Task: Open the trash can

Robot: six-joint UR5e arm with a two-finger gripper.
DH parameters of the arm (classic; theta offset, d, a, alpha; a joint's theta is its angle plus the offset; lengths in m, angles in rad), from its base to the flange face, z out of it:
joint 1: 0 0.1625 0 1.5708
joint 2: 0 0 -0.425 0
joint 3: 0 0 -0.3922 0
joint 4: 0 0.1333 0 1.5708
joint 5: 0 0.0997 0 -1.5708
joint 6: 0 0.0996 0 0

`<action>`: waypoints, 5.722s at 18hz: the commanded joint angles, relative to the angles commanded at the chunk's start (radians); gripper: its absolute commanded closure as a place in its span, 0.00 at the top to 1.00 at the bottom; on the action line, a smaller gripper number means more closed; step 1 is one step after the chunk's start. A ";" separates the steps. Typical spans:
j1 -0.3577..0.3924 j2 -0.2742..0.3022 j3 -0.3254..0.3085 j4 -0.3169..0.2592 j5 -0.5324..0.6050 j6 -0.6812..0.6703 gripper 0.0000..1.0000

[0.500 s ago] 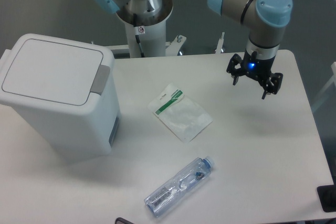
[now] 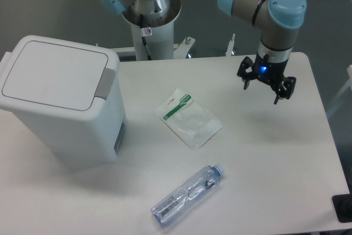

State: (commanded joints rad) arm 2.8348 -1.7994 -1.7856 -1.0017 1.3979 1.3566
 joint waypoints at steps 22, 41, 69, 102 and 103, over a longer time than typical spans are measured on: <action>-0.339 0.067 0.247 -0.153 -0.319 -0.864 1.00; -0.391 0.233 0.137 -0.325 -0.320 -0.860 1.00; -0.402 0.216 0.146 -0.224 -0.316 -0.867 1.00; -0.135 -0.157 0.267 -0.077 0.202 -0.228 1.00; -0.135 -0.153 0.265 -0.077 0.202 -0.187 1.00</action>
State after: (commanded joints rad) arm 2.6998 -1.9528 -1.5202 -1.0784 1.5999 1.1700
